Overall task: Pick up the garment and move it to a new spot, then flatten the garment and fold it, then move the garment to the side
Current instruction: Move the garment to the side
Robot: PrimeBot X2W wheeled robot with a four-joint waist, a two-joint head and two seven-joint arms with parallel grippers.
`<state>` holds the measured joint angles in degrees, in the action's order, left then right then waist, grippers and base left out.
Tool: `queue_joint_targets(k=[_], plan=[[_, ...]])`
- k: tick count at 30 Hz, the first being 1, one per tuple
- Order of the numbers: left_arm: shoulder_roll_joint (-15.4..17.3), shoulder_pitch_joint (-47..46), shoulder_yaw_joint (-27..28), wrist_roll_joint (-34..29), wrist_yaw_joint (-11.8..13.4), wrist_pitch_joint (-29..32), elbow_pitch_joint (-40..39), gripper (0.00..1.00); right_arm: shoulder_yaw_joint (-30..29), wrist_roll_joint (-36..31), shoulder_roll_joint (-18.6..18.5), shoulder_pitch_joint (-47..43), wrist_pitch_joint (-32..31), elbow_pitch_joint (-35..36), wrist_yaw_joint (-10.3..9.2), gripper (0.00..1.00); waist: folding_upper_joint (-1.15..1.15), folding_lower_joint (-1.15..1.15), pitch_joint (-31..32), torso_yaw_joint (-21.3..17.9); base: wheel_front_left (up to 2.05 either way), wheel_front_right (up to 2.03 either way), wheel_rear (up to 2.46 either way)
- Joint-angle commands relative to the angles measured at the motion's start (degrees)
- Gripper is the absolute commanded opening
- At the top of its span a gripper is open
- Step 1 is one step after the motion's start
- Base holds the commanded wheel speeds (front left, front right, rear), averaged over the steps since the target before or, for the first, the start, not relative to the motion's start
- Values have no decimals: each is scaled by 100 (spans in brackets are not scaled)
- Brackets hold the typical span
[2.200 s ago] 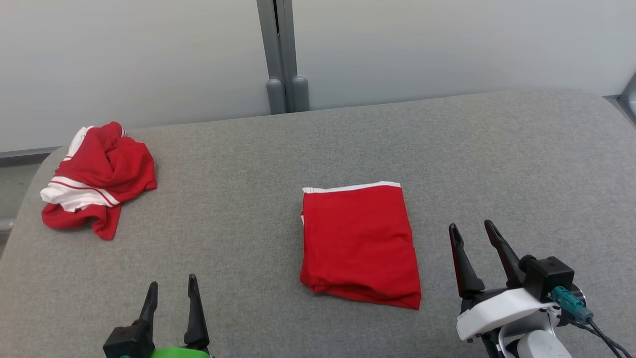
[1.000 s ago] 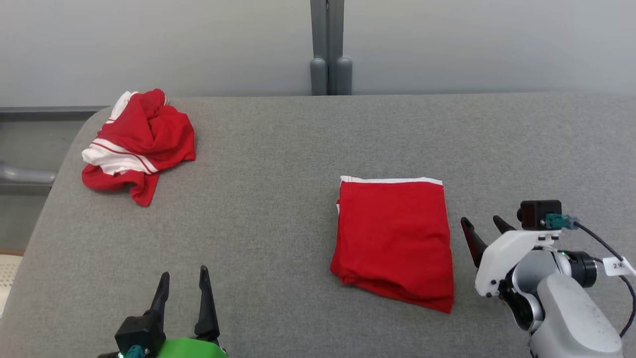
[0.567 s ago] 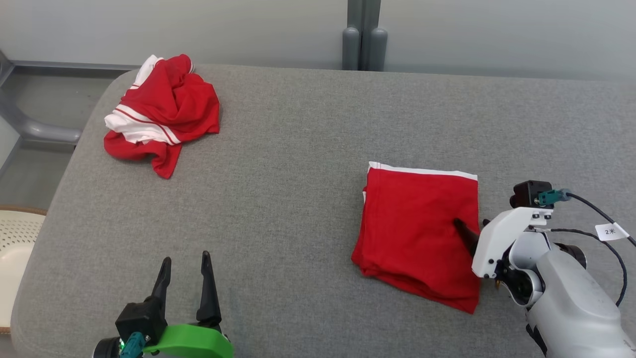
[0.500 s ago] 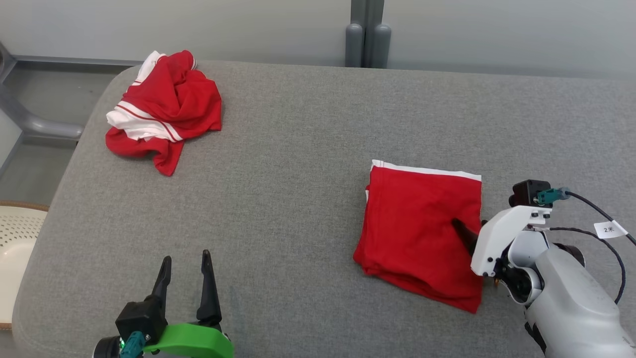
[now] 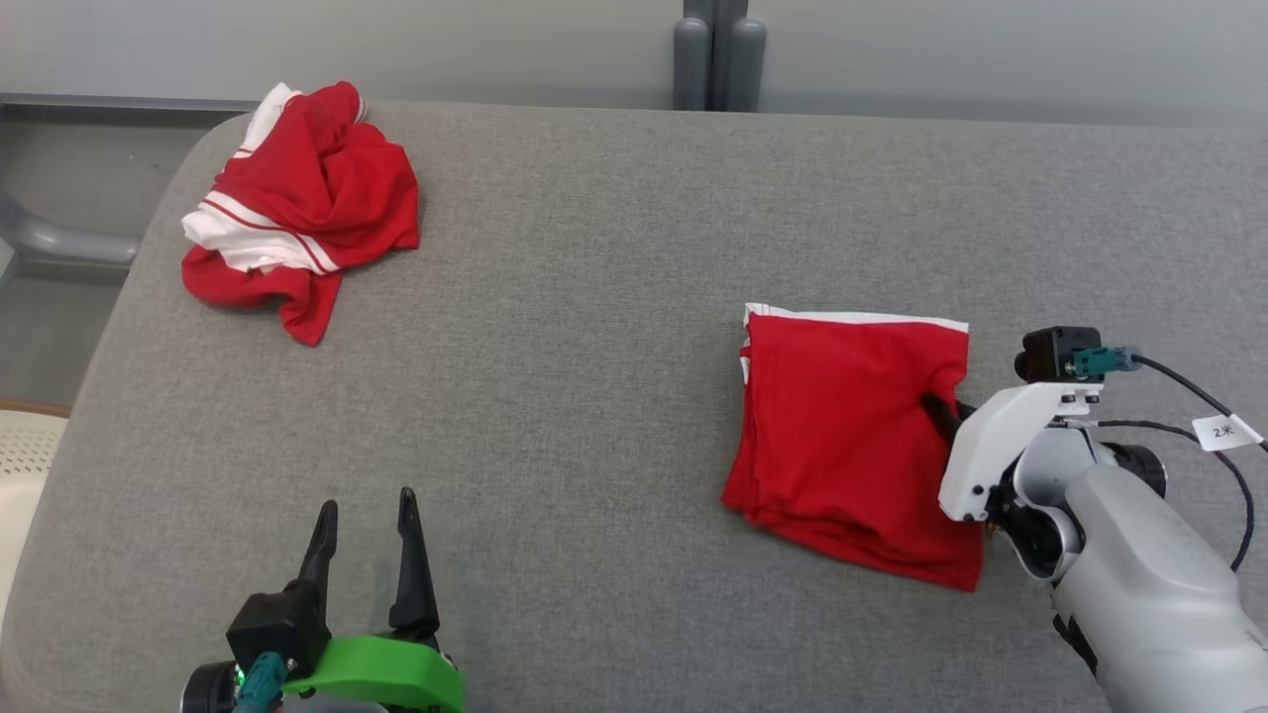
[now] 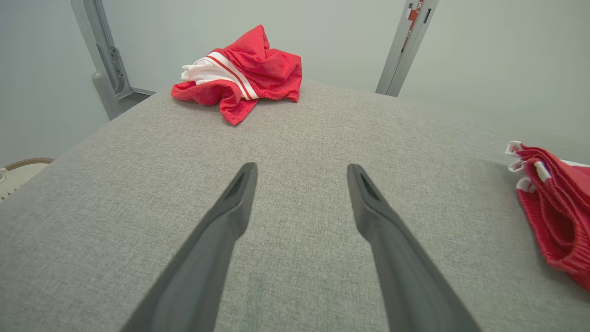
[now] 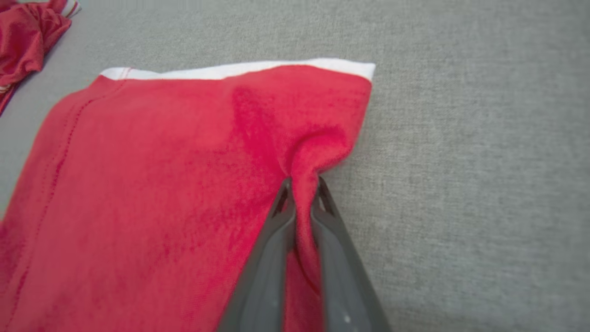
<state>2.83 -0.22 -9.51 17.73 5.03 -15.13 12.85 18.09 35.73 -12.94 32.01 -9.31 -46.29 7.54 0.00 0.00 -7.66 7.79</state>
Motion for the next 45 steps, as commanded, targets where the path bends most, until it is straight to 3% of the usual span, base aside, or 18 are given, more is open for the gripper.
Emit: queue_joint_targets(k=[1,7,14,20,26,36,45], plan=[[14,-97,14,-39,-20,-1,-12,100,45,57,-111,85,128,-17,-10,0,0,0,-27,-139,0,0,0],[14,-139,48,-230,-111,-2,-20,100,270,4,-405,272,481,-77,-9,0,0,0,-109,-689,0,0,0],[67,-301,48,-430,-239,-2,-20,100,299,-4,-528,531,932,-241,-9,0,0,0,-343,-1720,0,0,0],[159,-497,-25,-601,-296,-2,5,100,326,92,-344,705,1277,-419,-9,0,0,0,-603,-2563,0,0,0],[238,-638,-135,-683,-354,-2,57,100,385,138,-181,775,1561,-666,-9,0,0,0,-747,-3084,0,0,0],[303,-753,-221,-723,-321,30,-27,100,607,-12,-189,1081,2000,-948,-9,0,0,0,-925,-3160,0,0,0],[395,-968,-257,-776,-282,107,-282,100,748,-535,-529,2043,2217,-1471,-9,0,0,0,-1390,-2534,0,0,0]])
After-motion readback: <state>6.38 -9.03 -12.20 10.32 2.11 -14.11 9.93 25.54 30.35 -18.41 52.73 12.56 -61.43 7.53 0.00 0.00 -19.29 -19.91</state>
